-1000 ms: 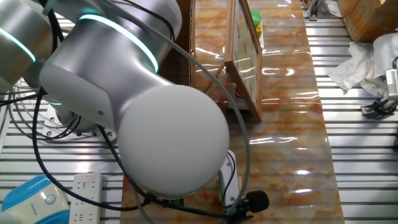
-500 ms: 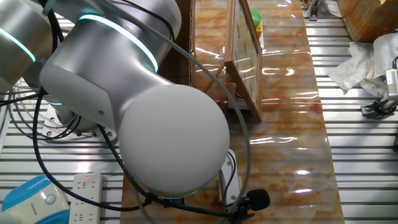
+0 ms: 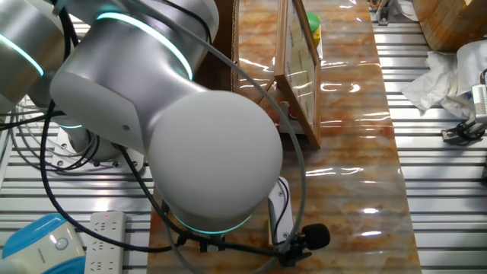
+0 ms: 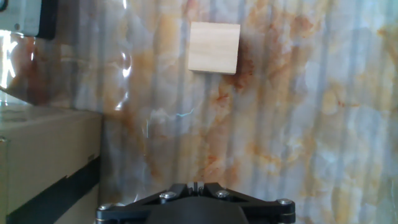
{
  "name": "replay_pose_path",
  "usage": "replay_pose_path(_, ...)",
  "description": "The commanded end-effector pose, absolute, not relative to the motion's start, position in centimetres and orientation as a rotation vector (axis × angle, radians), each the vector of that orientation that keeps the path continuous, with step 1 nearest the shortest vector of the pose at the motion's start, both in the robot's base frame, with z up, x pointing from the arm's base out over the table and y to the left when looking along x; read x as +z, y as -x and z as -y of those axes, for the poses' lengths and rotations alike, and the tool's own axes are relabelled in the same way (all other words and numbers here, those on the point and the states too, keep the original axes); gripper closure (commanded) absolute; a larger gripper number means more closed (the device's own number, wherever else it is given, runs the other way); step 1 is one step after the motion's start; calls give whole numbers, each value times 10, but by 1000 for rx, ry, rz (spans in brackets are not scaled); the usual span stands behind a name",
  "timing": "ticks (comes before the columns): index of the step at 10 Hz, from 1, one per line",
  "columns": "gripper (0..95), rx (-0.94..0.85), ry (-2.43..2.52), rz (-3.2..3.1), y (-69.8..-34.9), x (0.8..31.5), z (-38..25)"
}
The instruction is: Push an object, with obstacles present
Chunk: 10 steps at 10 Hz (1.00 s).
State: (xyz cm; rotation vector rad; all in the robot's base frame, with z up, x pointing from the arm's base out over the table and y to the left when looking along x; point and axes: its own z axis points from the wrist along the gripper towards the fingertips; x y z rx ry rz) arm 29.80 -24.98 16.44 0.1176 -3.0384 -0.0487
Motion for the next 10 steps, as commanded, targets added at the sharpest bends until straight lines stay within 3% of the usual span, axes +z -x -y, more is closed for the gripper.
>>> replay_pose_path(1, 950, -35, -101, 3038, -298, 164, 250)
replay_pose_path(10, 950, 15, -60, 3038, -298, 163, 251)
